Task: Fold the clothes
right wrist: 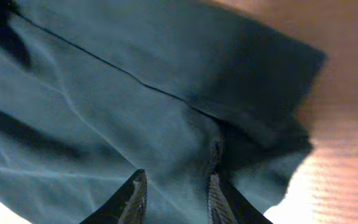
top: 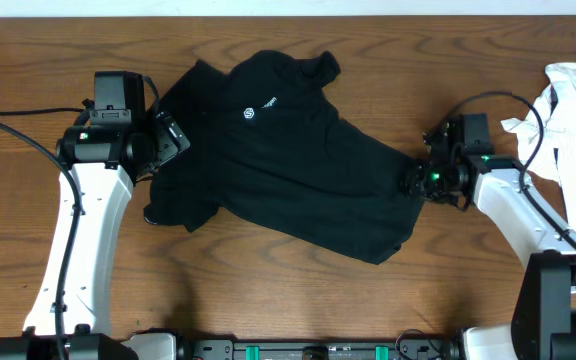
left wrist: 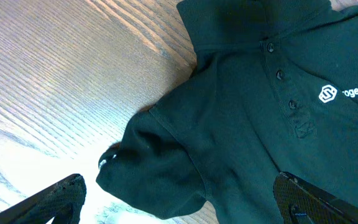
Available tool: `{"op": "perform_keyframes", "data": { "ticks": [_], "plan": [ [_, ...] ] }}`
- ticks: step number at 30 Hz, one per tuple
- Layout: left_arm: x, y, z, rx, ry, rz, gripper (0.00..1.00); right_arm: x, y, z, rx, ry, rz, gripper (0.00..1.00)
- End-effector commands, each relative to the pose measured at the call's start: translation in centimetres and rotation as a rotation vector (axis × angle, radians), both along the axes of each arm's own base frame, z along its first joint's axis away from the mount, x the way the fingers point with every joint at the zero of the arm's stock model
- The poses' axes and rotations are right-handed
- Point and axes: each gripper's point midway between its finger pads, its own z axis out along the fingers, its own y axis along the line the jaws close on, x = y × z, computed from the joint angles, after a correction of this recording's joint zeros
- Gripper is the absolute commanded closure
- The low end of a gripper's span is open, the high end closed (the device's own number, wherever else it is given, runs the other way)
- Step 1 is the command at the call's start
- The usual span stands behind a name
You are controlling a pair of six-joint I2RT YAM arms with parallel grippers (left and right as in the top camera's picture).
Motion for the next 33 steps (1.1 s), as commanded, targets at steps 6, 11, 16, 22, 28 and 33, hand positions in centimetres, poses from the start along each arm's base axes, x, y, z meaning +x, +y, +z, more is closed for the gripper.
{"op": "perform_keyframes", "data": {
  "ticks": [6, 11, 16, 22, 28, 33],
  "plan": [
    [-0.2, 0.3, 0.1, 0.007, -0.003, 0.016, 0.02, 0.7, 0.5, 0.8, -0.043, -0.048, 0.035, 0.69],
    [-0.2, 0.3, 0.1, 0.007, -0.003, 0.016, 0.02, 0.7, 0.2, 0.7, -0.059, -0.046, 0.030, 0.69],
    [-0.2, 0.3, 0.1, 0.007, -0.003, 0.016, 0.02, 0.5, -0.8, 0.2, -0.116, -0.034, 0.013, 0.69],
    [-0.2, 0.3, 0.1, 0.007, -0.003, 0.016, 0.02, 0.1, -0.9, -0.3, -0.120, -0.021, 0.006, 0.69],
    [-0.2, 0.3, 0.1, 0.007, -0.003, 0.016, 0.02, -0.5, -0.9, -1.2, -0.112, 0.000, -0.026, 0.69],
    [-0.2, 0.3, 0.1, 0.007, -0.003, 0.016, 0.02, -0.9, -1.0, -2.1, -0.109, 0.003, -0.044, 0.69]
  ]
}}
